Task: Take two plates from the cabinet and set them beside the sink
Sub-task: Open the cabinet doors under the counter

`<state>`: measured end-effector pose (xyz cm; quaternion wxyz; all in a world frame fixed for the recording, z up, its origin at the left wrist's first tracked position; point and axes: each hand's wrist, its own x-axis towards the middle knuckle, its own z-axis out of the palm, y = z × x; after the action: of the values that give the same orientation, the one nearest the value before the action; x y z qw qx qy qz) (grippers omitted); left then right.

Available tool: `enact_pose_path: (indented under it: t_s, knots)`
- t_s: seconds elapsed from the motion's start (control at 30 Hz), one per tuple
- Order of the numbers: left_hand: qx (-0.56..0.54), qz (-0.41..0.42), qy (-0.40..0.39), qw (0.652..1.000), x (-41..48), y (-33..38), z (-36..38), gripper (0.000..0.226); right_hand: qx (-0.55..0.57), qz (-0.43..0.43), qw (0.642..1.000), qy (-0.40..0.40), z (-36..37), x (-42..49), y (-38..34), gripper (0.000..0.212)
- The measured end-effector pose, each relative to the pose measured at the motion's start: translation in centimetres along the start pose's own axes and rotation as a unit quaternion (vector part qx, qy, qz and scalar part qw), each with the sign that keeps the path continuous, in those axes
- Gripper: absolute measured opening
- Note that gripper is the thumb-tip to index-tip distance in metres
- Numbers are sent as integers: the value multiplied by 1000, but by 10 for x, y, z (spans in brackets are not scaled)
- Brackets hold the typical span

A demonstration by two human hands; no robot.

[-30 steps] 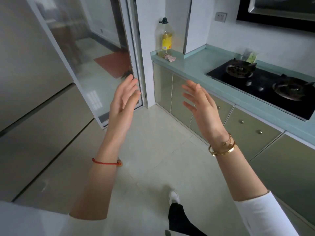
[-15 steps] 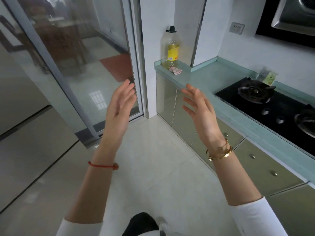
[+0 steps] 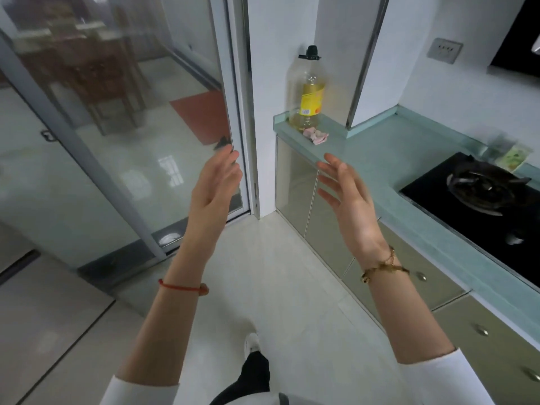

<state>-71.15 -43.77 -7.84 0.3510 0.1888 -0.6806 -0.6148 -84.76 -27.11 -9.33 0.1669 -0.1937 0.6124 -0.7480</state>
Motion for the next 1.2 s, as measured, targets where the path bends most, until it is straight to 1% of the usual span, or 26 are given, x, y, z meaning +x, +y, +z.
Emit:
enact_pose_path:
  t_s: [0.17,0.33,0.43,0.6,0.87,1.0,1.2]
  knots:
    - [-1,10,-35,999,99,-23,-8,39,3,-11,1000,19,33,87,14,44]
    - [-11,-9,-82,996,189,-43,1,42,8,-11,999,52,51,164,21,48]
    - [-16,-14,-95,995,238,-57,12,41,-1,-10,998,69,55,207,28,41]
    - [-39,-37,-108,993,300,-74,39,40,3,-13,995,95,50,266,38,34]
    - [-38,-36,-142,988,387,-102,82,40,-14,-5,992,123,34,358,46,40]
    - [-41,-45,-157,986,417,-117,97,40,-18,3,989,147,31,388,52,40]
    - [-26,-53,-216,975,463,-140,109,43,-31,11,981,194,35,414,69,39]
